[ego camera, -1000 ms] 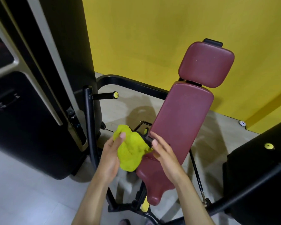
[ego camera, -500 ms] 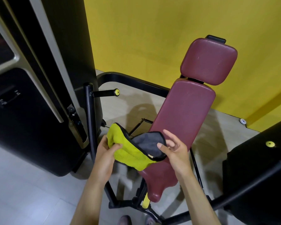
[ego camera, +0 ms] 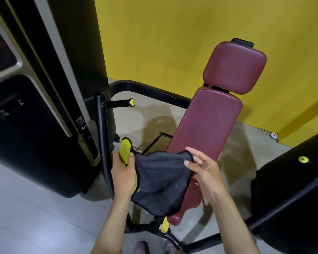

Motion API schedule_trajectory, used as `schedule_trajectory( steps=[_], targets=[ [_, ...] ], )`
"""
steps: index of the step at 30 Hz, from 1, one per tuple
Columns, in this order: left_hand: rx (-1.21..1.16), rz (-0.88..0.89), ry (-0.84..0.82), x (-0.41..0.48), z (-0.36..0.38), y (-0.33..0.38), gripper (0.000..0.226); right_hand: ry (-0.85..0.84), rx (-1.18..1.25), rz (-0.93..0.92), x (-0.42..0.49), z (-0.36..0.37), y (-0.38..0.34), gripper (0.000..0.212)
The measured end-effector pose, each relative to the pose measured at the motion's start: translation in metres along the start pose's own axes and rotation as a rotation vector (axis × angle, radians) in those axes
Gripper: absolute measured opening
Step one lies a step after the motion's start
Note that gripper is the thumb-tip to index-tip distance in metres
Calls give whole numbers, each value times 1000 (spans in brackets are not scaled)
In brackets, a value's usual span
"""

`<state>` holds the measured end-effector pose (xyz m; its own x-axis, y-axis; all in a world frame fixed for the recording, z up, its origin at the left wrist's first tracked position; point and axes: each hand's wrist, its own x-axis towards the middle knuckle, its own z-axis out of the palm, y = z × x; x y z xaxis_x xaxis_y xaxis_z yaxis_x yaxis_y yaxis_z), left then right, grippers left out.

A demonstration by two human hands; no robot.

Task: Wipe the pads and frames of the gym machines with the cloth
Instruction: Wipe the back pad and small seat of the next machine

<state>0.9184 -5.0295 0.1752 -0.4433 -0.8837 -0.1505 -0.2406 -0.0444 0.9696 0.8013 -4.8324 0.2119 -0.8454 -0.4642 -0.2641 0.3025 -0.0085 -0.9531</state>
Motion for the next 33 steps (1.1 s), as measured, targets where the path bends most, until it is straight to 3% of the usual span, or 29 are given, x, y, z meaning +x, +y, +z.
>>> schedule_trajectory(
  steps=[3,7,11,15,20,22,28,33],
  targets=[
    [51,-47,-68,3,-7,-10,30,36,102,-16,-2,0,-4,40],
    [108,-62,-123,-6,-11,-11,53,51,49,-45,-5,6,-2,28],
    [-14,-64,67,-8,-16,-5,33,83,-43,-81,-7,6,4,28],
    [-49,-41,86,-11,-28,3,20,149,-42,-156,-6,6,9,32],
    [71,199,179,-9,-47,-5,4,279,3,-182,-7,6,10,34],
    [136,252,201,-5,-54,-6,11,328,8,-202,-7,6,10,35],
    [65,-13,-41,-15,-41,19,36,359,-75,-298,-15,25,19,35],
    [-150,-158,-398,-32,-14,42,30,267,-369,-505,-32,58,24,30]
  ],
)
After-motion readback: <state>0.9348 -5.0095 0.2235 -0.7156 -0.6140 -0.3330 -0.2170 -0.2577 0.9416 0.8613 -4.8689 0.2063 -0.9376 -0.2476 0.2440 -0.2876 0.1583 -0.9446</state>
